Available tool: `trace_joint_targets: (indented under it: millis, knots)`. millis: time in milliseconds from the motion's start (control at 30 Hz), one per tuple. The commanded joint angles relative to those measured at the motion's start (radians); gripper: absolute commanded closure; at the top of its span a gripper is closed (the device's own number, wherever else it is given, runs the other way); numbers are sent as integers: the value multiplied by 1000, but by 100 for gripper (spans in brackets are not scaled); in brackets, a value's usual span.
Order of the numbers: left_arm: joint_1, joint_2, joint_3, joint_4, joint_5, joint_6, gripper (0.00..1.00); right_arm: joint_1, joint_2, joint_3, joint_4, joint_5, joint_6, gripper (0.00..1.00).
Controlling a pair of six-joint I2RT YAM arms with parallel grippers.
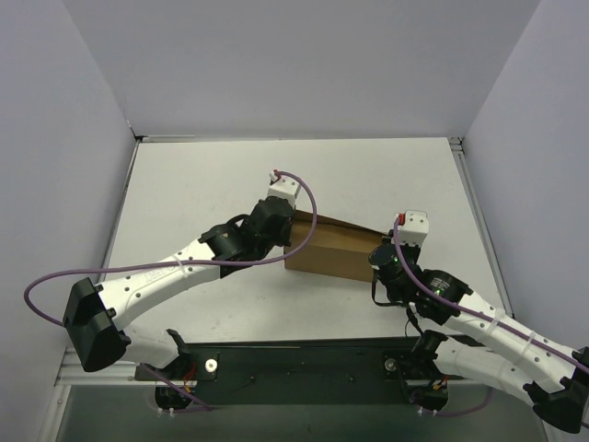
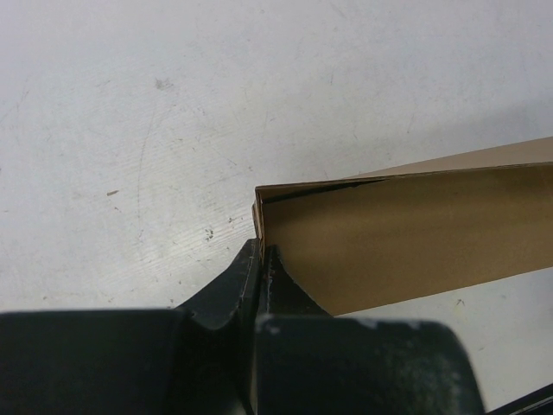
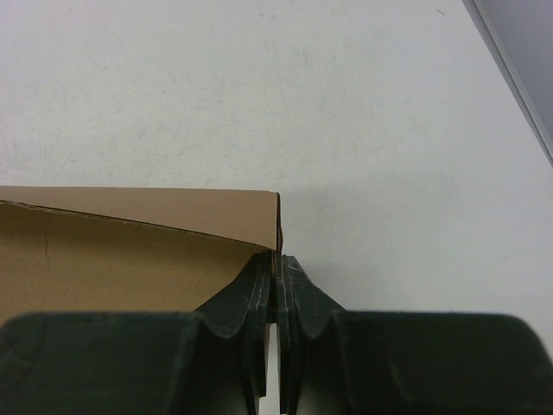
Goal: Fold the paper box
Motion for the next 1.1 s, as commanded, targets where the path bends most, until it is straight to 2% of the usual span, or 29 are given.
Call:
trace_joint_targets:
  millis: [0, 567, 833, 1067]
  knots:
    - [-16, 4, 64, -1, 56, -26, 100, 6, 28, -33, -113, -61, 8, 100]
    - [16, -29, 39, 85, 199, -103, 100, 6, 26, -39, -110, -63, 11, 100]
    - [17, -16, 19, 79, 191, -103, 100, 6, 23, -39, -112, -63, 8, 100]
    - [14, -10, 4, 38, 92, -51, 100, 6, 20, -39, -110, -56, 7, 100]
